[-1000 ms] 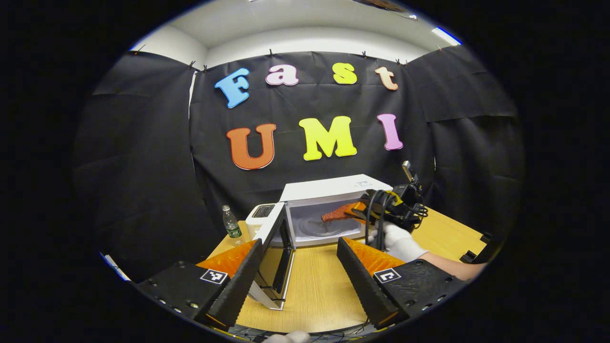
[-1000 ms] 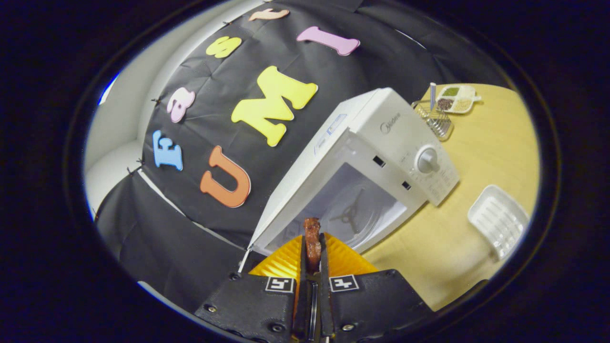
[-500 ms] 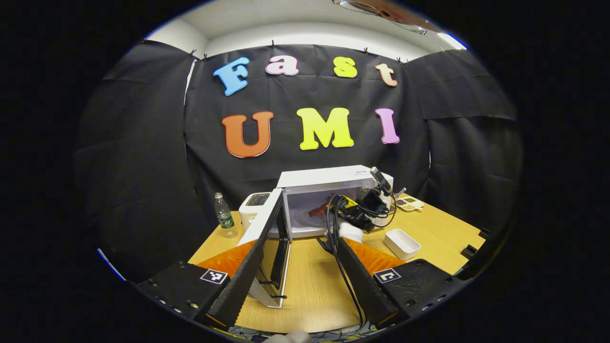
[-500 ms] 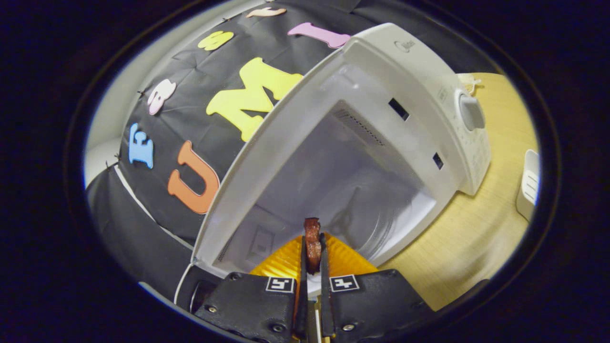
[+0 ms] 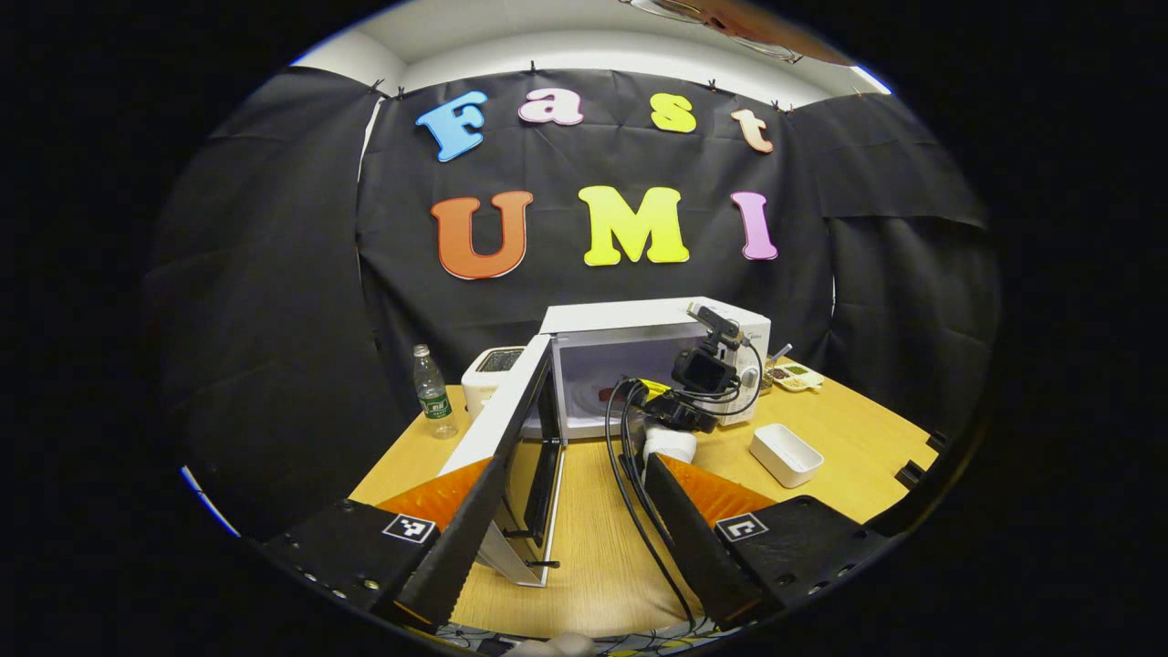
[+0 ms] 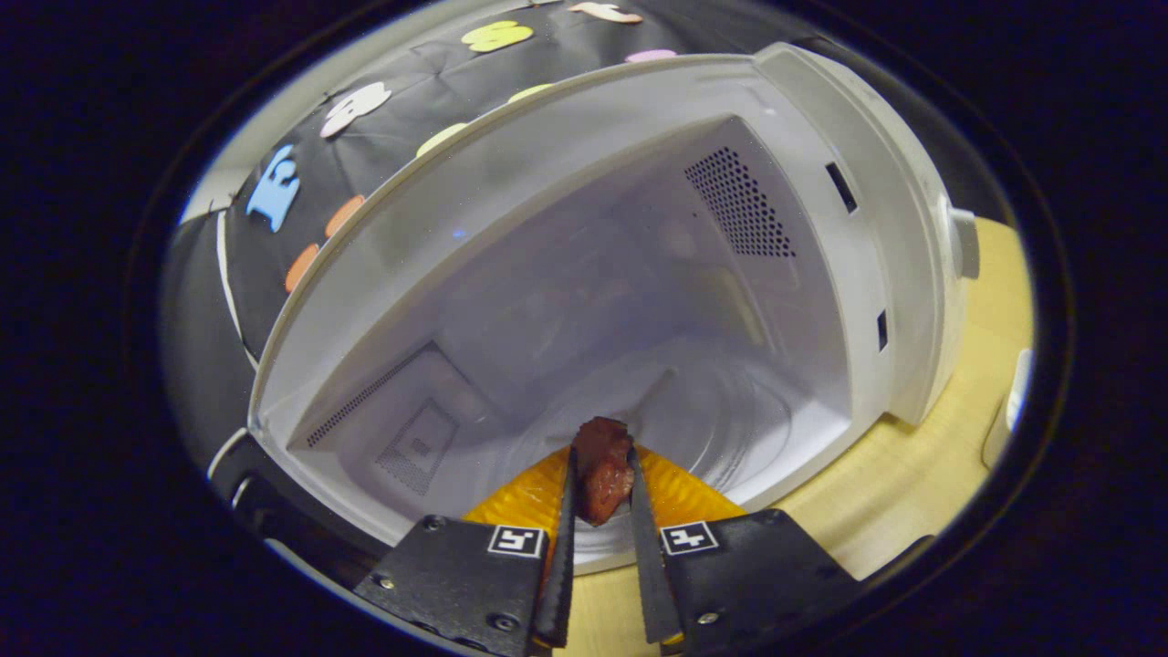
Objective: Open the microwave oven with the left hand, put the food in, and close the microwave oven.
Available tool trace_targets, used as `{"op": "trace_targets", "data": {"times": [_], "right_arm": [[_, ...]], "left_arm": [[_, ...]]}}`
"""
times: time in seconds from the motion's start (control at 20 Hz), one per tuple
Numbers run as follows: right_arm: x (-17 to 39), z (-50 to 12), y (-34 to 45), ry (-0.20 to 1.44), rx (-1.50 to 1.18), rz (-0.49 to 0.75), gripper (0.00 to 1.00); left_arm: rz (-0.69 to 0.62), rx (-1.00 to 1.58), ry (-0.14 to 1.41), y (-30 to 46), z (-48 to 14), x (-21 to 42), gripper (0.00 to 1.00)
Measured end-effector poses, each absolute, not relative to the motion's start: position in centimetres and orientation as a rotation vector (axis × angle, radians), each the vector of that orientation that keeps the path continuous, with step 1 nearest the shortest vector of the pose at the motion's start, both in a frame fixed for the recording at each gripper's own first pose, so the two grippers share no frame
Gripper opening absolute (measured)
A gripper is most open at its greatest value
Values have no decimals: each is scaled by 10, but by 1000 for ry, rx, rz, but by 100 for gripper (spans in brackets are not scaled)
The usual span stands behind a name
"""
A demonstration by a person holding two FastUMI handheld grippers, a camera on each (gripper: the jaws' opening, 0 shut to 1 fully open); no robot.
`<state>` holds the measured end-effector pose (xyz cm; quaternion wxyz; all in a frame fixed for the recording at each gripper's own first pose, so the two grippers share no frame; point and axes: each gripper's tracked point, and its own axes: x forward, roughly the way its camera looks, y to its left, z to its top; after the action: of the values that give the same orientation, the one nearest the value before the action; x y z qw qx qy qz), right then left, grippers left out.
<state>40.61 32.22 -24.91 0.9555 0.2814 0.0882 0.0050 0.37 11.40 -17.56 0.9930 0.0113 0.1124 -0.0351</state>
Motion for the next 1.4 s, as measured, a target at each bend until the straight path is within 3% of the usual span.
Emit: {"op": "trace_targets", "data": {"times": [0.05, 0.1, 0.2, 0.25, 0.35, 0.4, 0.45, 0.55, 0.6, 0.65, 0.7, 0.75, 0.8, 0.85, 0.9, 0.95, 1.0, 1.05, 1.1, 1.15, 1.2, 1.25, 1.3, 1.4], "right_arm": [[406, -251, 323, 178, 543, 15, 29], [403, -250, 323, 175, 539, 25, 36], [402, -255, 322, 191, 514, 29, 53], [400, -255, 319, 193, 503, 19, 74], [399, -248, 313, 171, 468, 2, 81], [399, -245, 310, 144, 413, -8, 77], [399, -243, 309, 140, 366, -4, 90], [397, -234, 317, 126, 345, 31, 98], [395, -232, 317, 129, 338, 39, 99], [392, -230, 314, 124, 321, 35, 88], [388, -226, 310, 117, 307, 29, 100], [383, -222, 308, 118, 301, 34, 100], [375, -220, 308, 125, 292, 39, 90], [364, -215, 306, 135, 291, 49, 100], [351, -208, 304, 139, 292, 63, 90], [337, -199, 302, 141, 285, 78, 100], [320, -191, 299, 149, 267, 94, 100], [303, -181, 292, 153, 232, 98, 90], [283, -171, 282, 156, 200, 101, 100], [263, -158, 273, 159, 175, 108, 100], [244, -147, 265, 159, 157, 119, 90], [226, -138, 257, 173, 137, 130, 90], [208, -130, 249, 188, 114, 143, 100], [170, -106, 228, 191, 61, 158, 100]], "left_arm": [[-68, 22, 220, 115, -174, 3, 95], [-69, 25, 215, 114, -172, 3, 95], [-64, 31, 211, 116, -171, 4, 95], [-65, 29, 210, 115, -170, 4, 95], [-65, 37, 200, 114, -166, 3, 95], [-65, 39, 196, 114, -167, 3, 95], [-66, 35, 194, 113, -169, 3, 95], [-69, 23, 210, 108, -175, 2, 95], [-68, 18, 208, 107, -174, 2, 95], [-67, 18, 207, 106, -172, 2, 95], [-65, 17, 205, 105, -172, 1, 95], [-63, 15, 199, 105, -169, 0, 95], [-63, 13, 196, 103, -166, 1, 95], [-62, 12, 191, 102, -163, 0, 95], [-62, 14, 188, 101, -158, -1, 95], [-60, 18, 184, 103, -152, -3, 95], [-60, 18, 176, 105, -146, -3, 95], [-60, 18, 167, 107, -139, -5, 95], [-52, 23, 154, 111, -131, -6, 95], [-52, 23, 140, 113, -124, -6, 95], [-49, 26, 125, 115, -115, -7, 95], [-47, 28, 110, 117, -107, -7, 95], [-41, 25, 95, 120, -100, -8, 95], [-37, 16, 68, 123, -89, -8, 95]]}}
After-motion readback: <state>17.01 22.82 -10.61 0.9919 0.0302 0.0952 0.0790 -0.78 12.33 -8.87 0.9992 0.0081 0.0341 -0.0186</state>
